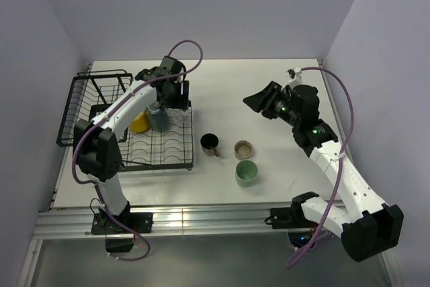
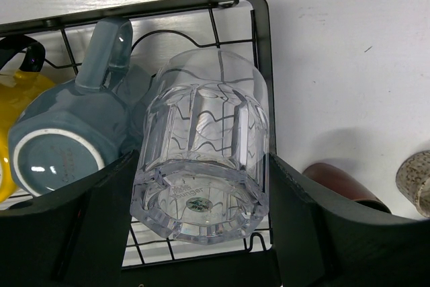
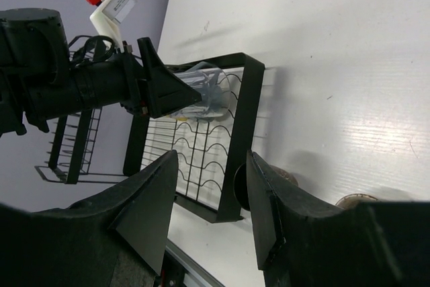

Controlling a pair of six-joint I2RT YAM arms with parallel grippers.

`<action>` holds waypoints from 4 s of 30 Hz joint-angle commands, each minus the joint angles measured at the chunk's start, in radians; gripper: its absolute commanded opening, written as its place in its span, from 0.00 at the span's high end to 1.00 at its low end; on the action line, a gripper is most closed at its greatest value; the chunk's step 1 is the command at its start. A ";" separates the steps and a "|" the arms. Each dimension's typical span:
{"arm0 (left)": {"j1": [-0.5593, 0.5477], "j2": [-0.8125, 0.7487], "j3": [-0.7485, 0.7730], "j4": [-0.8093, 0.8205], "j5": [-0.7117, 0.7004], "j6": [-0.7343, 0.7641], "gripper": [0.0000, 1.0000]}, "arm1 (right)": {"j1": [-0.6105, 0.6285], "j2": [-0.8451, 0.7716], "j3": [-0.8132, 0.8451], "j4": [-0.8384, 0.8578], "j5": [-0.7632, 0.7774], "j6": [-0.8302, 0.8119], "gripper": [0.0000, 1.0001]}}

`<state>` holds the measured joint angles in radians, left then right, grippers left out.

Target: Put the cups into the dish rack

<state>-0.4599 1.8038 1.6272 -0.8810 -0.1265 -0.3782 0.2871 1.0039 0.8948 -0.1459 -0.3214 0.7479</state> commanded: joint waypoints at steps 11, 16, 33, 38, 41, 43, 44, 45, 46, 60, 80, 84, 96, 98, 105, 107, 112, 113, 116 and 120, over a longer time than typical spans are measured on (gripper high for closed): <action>-0.005 0.054 0.062 -0.001 -0.024 0.007 1.00 | -0.006 0.009 0.003 0.037 -0.001 -0.022 0.47; -0.014 0.097 0.097 -0.018 -0.036 0.002 1.00 | -0.006 0.013 0.006 0.032 0.002 -0.027 0.47; -0.017 0.175 0.128 -0.027 -0.074 -0.013 0.65 | -0.006 0.018 0.009 0.020 0.008 -0.036 0.47; -0.017 0.181 0.126 -0.015 -0.071 -0.010 0.41 | -0.006 0.019 0.006 0.019 0.012 -0.039 0.46; -0.022 0.183 0.126 -0.007 -0.074 -0.008 0.33 | -0.006 0.019 0.006 0.019 0.013 -0.041 0.46; -0.022 0.180 0.123 -0.001 -0.076 -0.007 0.30 | -0.006 0.019 0.004 0.019 0.013 -0.041 0.46; -0.023 0.178 0.120 0.002 -0.076 -0.008 0.29 | -0.006 0.019 0.004 0.019 0.012 -0.041 0.46; -0.023 0.175 0.114 0.011 -0.073 -0.005 0.28 | -0.006 0.018 0.003 0.019 0.013 -0.042 0.46; -0.025 0.170 0.111 0.014 -0.071 -0.004 0.27 | -0.006 0.018 0.003 0.019 0.013 -0.042 0.46; -0.040 0.164 0.112 0.036 -0.091 0.010 0.16 | -0.006 0.019 0.004 0.014 0.012 -0.047 0.46; -0.100 0.092 0.330 -0.062 -0.219 0.024 0.16 | -0.005 0.013 0.019 -0.023 0.038 -0.071 0.46; -0.129 0.023 0.353 -0.069 -0.236 0.009 0.16 | 0.017 0.006 0.026 -0.055 0.064 -0.094 0.46; -0.172 -0.493 0.067 0.103 -0.128 -0.086 0.14 | 0.386 0.071 0.073 -0.198 0.393 -0.202 0.47; -0.171 -0.550 0.008 0.120 -0.133 -0.097 0.14 | 0.452 0.114 0.082 -0.192 0.415 -0.219 0.48; -0.171 -0.685 -0.004 0.036 -0.139 -0.102 0.14 | 0.603 0.333 0.203 -0.224 0.527 -0.278 0.48; -0.171 -0.707 -0.018 0.037 -0.130 -0.114 0.14 | 0.622 0.372 0.228 -0.221 0.527 -0.285 0.48; -0.172 -0.756 -0.043 0.042 -0.130 -0.134 0.14 | 0.662 0.498 0.300 -0.256 0.551 -0.308 0.50; -0.171 -0.759 -0.044 0.043 -0.131 -0.137 0.14 | 0.670 0.510 0.308 -0.262 0.559 -0.315 0.50; -0.171 -0.768 -0.047 0.045 -0.130 -0.143 0.14 | 0.701 0.556 0.334 -0.277 0.582 -0.324 0.50; -0.171 -0.771 -0.044 0.039 -0.134 -0.145 0.14 | 0.722 0.614 0.369 -0.314 0.614 -0.321 0.50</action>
<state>-0.6281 1.0458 1.5837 -0.8509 -0.2665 -0.5102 0.9939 1.5959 1.1995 -0.4259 0.2279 0.4435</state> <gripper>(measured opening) 0.863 0.503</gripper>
